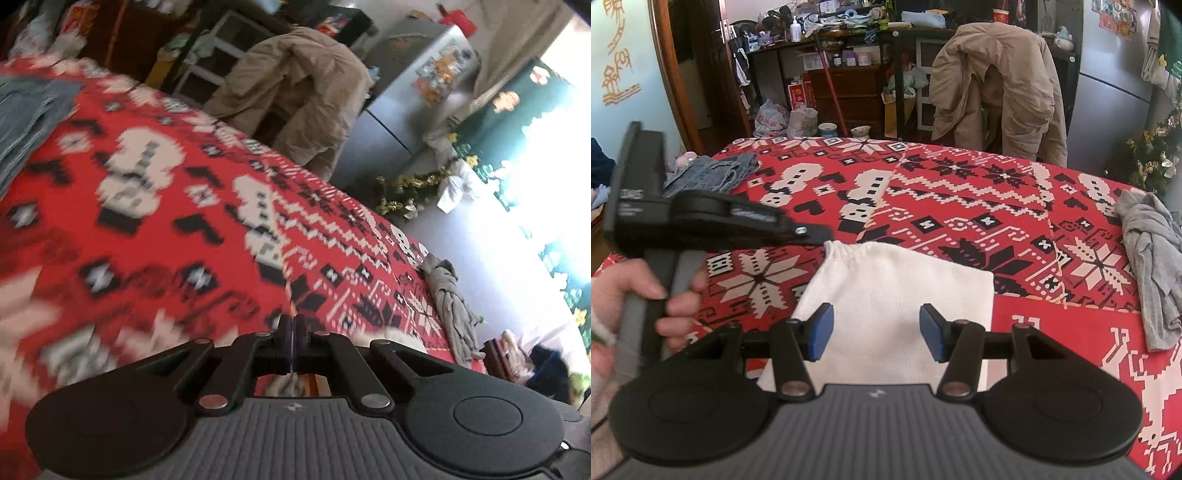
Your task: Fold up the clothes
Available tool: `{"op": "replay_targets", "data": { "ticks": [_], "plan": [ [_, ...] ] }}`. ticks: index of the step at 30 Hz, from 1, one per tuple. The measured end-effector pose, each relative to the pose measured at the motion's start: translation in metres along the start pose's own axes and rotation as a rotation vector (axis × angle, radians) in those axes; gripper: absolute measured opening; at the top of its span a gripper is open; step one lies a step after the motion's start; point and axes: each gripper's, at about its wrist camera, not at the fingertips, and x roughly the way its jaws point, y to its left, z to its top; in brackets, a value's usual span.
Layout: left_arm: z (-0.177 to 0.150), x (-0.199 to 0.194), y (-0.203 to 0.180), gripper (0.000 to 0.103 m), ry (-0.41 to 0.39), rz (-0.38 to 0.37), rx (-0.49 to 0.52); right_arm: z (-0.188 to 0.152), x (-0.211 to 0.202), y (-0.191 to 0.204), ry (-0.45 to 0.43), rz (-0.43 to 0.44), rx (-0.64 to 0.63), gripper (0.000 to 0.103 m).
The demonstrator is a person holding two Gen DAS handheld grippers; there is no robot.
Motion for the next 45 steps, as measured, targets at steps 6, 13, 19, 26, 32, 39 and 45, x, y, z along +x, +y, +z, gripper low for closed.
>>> {"op": "replay_targets", "data": {
  "ticks": [6,13,19,26,32,39,45],
  "plan": [
    [-0.041,-0.009,-0.01,0.0,0.062,0.006,-0.027,-0.009,-0.003,0.003,0.002,0.006,0.011,0.056],
    [-0.08,-0.031,-0.027,0.0,0.096,0.032,-0.024,-0.025,-0.014,0.003,0.005,0.017,0.029,0.056],
    [-0.113,-0.058,-0.054,0.0,0.101,0.087,0.113,-0.033,-0.027,0.004,-0.003,0.027,0.027,0.056],
    [-0.138,-0.078,-0.074,0.0,0.126,0.119,0.222,-0.042,-0.041,0.006,-0.011,0.038,0.016,0.056],
    [-0.156,-0.093,-0.081,0.001,0.166,0.107,0.253,-0.059,-0.069,0.007,-0.013,0.067,-0.002,0.056],
    [-0.154,-0.104,-0.074,0.001,0.12,0.135,0.235,-0.11,-0.099,0.026,0.012,0.128,-0.007,0.029],
    [-0.14,-0.094,-0.066,0.001,0.114,0.105,0.187,-0.135,-0.081,0.05,-0.017,0.155,0.011,0.024]
  ]
}}
